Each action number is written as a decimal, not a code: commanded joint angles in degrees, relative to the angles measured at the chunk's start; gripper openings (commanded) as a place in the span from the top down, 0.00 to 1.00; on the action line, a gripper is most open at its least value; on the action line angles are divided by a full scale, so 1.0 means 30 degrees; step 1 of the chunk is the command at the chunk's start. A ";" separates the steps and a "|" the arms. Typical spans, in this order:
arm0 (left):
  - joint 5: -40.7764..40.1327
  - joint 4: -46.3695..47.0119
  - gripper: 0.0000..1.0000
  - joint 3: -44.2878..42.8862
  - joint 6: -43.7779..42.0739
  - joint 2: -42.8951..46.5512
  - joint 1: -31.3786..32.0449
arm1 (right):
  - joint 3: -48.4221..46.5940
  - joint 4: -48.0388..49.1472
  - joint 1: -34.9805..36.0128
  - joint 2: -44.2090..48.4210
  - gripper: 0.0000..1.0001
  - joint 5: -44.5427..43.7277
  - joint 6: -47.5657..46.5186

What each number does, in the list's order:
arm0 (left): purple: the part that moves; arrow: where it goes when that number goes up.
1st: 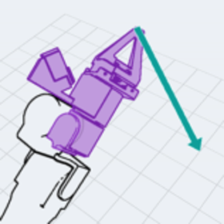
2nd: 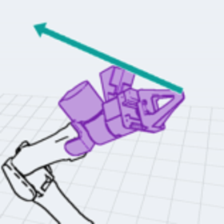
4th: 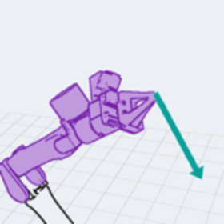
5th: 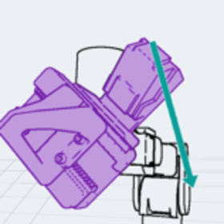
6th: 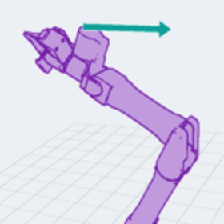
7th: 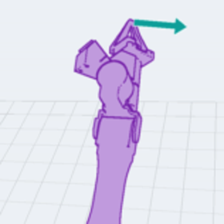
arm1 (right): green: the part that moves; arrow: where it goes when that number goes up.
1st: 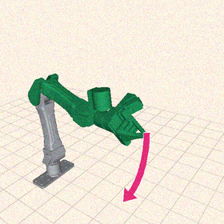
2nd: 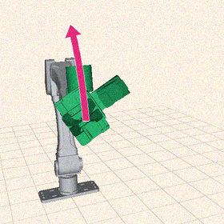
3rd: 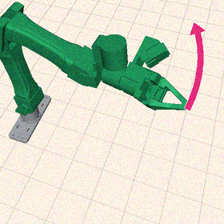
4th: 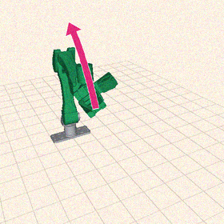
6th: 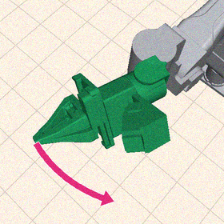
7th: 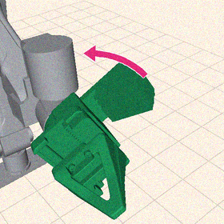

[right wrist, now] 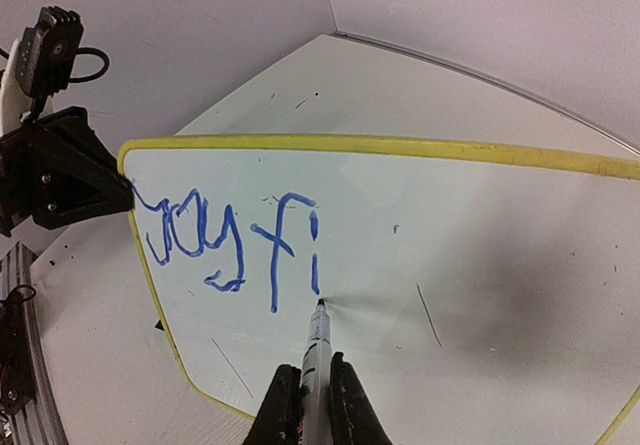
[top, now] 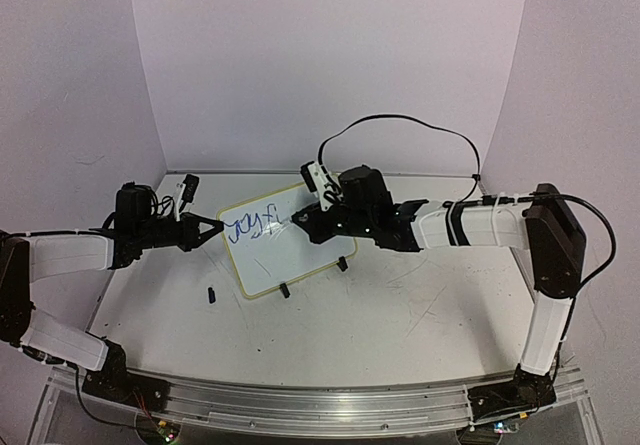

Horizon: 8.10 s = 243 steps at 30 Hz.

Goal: Write a sentence on the whiteboard
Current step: Write on the whiteboard with the whiteboard marker without the cap.

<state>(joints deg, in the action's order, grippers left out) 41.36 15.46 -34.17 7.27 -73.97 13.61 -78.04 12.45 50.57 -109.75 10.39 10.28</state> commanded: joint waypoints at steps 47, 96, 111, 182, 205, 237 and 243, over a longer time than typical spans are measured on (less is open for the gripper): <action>-0.0510 -0.0306 1.00 -0.0591 -0.1455 0.0009 0.0142 | -0.0240 0.0170 -0.0282 0.0317 1.00 -0.0170 0.0193; -0.0495 -0.0379 1.00 -0.0562 -0.1477 0.0106 0.0167 | -0.0845 0.0245 -0.0456 0.0430 1.00 -0.1711 0.0055; -0.0444 -0.0409 1.00 -0.0577 -0.1478 0.0080 0.0189 | 0.0427 0.0216 -0.0452 0.0823 1.00 -0.1190 0.0638; -0.0432 -0.0496 1.00 -0.0634 -0.1573 -0.0035 0.0258 | 0.0577 0.0071 -0.0615 0.0463 1.00 -0.0322 0.0991; -0.0387 -0.0526 1.00 -0.0620 -0.1602 -0.0020 0.0291 | 0.0364 -0.0106 -0.1149 0.0948 1.00 -0.1840 0.0694; -0.0311 -0.0609 1.00 -0.0706 -0.1673 -0.0112 0.0272 | -0.0190 -0.0311 -0.1258 0.0445 1.00 -0.0681 0.0862; -0.0337 -0.0610 1.00 -0.0709 -0.1646 -0.0156 0.0298 | 0.1081 -0.0311 -0.1240 0.0990 1.00 -0.0804 0.1112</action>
<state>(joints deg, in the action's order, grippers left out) 41.12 14.79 -34.50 6.07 -74.04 14.20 -76.71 12.38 47.18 -108.27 9.85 12.95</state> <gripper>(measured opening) 0.051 0.087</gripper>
